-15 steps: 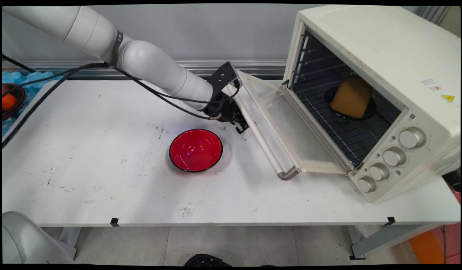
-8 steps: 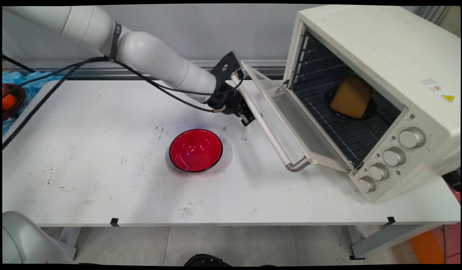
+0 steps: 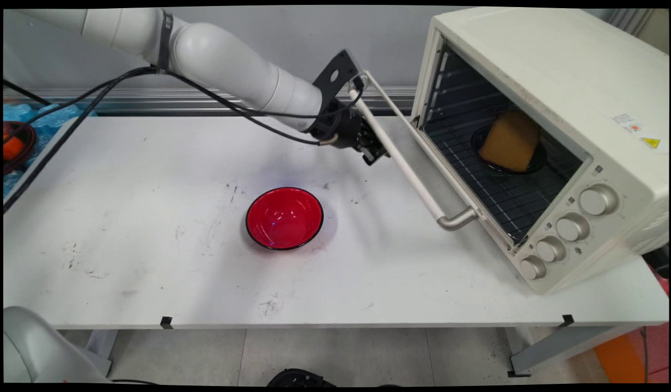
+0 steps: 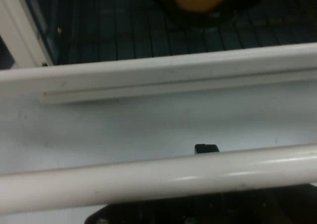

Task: Close the oven

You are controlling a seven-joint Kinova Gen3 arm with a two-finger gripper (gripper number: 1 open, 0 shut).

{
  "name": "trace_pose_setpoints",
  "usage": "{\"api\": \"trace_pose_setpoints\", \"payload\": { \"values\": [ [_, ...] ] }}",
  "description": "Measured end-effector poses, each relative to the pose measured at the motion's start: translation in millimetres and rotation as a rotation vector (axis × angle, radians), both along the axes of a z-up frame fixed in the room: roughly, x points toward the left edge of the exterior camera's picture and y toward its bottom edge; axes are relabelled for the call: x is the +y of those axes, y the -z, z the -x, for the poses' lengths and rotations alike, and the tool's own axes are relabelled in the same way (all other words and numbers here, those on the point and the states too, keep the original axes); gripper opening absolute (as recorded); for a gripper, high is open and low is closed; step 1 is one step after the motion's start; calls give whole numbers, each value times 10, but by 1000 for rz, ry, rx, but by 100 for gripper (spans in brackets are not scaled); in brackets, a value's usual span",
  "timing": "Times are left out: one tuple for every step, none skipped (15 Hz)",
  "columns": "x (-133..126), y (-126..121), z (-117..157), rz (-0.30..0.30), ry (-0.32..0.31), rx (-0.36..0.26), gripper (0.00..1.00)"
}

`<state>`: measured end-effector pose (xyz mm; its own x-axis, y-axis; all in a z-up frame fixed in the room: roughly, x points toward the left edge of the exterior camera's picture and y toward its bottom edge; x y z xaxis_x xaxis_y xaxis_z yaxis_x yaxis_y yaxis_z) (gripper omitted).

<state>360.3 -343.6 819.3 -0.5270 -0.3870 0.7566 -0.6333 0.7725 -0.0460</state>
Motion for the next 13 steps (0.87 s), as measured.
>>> {"api": "trace_pose_setpoints", "payload": {
  "values": [
    [-12, -43, 15, 5, 0, 5, 0],
    [-27, -96, 33, 12, -1, 11, 0],
    [-42, -137, 50, 18, -1, 16, 0],
    [-56, -177, 66, 24, -1, 21, 0],
    [-74, -222, 86, 30, -1, 27, 0],
    [-93, -264, 110, 36, 0, 32, 0],
    [-113, -306, 133, 43, 1, 38, 0],
    [-132, -342, 156, 49, 2, 44, 0],
    [-152, -384, 184, 56, 3, 50, 0],
    [-171, -418, 207, 62, 3, 55, 0],
    [-191, -458, 236, 69, 4, 62, 0],
    [-213, -499, 267, 76, 4, 68, 0],
    [-227, -529, 288, 81, 4, 73, 0]
  ]
}}
